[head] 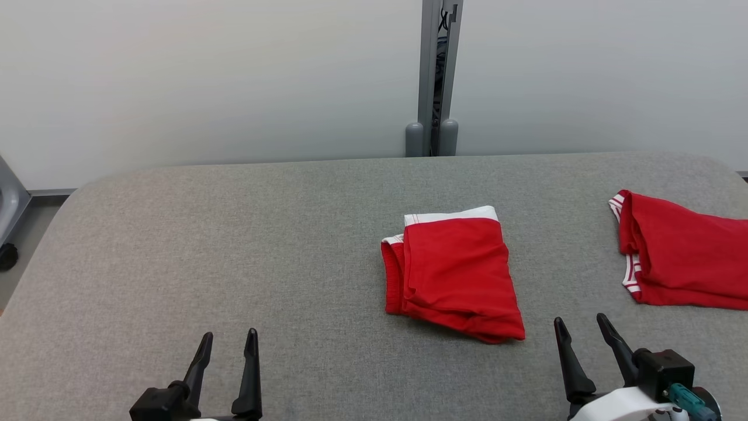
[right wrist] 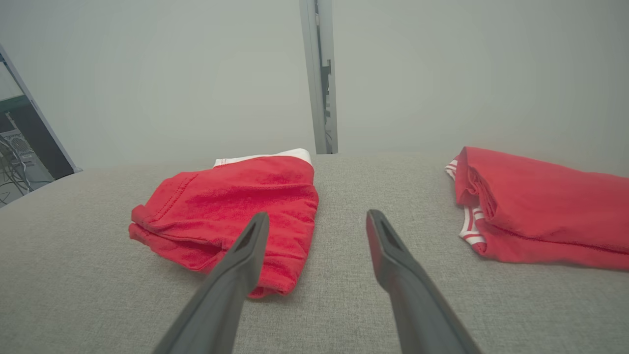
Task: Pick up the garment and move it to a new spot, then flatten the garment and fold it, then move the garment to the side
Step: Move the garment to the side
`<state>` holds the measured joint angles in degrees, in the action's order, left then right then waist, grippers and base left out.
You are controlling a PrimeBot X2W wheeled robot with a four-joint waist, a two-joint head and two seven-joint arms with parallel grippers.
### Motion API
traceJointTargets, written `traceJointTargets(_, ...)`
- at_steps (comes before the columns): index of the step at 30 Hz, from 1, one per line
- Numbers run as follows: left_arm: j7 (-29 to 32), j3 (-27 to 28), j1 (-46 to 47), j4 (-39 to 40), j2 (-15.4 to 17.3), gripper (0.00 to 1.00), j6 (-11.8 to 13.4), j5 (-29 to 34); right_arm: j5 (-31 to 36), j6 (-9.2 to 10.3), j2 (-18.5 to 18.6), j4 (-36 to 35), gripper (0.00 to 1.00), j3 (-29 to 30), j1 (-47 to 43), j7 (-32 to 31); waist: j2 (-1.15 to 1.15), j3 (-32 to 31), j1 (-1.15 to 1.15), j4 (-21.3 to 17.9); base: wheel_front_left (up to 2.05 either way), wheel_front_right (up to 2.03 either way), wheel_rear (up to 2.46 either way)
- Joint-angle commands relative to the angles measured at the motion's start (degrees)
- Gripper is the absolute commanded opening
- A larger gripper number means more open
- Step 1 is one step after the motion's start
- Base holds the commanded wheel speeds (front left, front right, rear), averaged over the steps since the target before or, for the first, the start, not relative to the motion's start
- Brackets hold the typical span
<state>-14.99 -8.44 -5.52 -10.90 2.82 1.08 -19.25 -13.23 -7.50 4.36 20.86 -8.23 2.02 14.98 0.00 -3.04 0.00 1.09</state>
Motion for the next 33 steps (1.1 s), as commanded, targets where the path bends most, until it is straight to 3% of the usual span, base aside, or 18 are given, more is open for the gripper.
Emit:
traceJointTargets(1, -0.3, -0.1, 0.6, -0.1, 0.2, 1.0, 0.0, 0.3, -0.6, 0.01, 0.0, 0.4, 1.0, 0.1, 0.9, 0.2, 0.0, 0.2, 0.0, 0.2, 0.0, 0.0, 0.0)
traceJointTargets(7, -0.3, -1.2, 1.6, -0.1, 0.2, 1.0, 0.0, 0.6, -5.2, 0.01, -0.8, 6.5, 1.0, -0.8, 5.7, 0.2, 0.0, 1.4, 0.0, 1.1, 0.0, 0.0, 0.0)
traceJointTargets(22, -0.3, -4.7, 6.3, -0.8, 0.2, 1.0, -0.8, 1.1, -14.2, 0.01, 0.2, 33.4, 1.0, -3.0, 28.7, -3.8, 0.0, 9.4, 0.0, 6.1, 0.0, 0.0, 0.0)
traceJointTargets(32, -0.3, -6.1, 10.0, -1.7, 0.2, 1.0, -1.0, 0.6, -21.9, 0.01, 0.5, 40.8, 1.0, -5.9, 35.3, -8.7, 0.0, 13.8, 0.0, 8.5, 0.0, 0.0, 0.0)
traceJointTargets(33, -0.3, -6.1, 10.1, -1.8, 0.2, 1.0, -1.0, 0.6, -22.7, 0.01, 0.3, 40.7, 0.58, -6.8, 35.2, -9.0, 0.0, 13.9, 0.0, 8.6, 0.0, 0.0, 0.0)
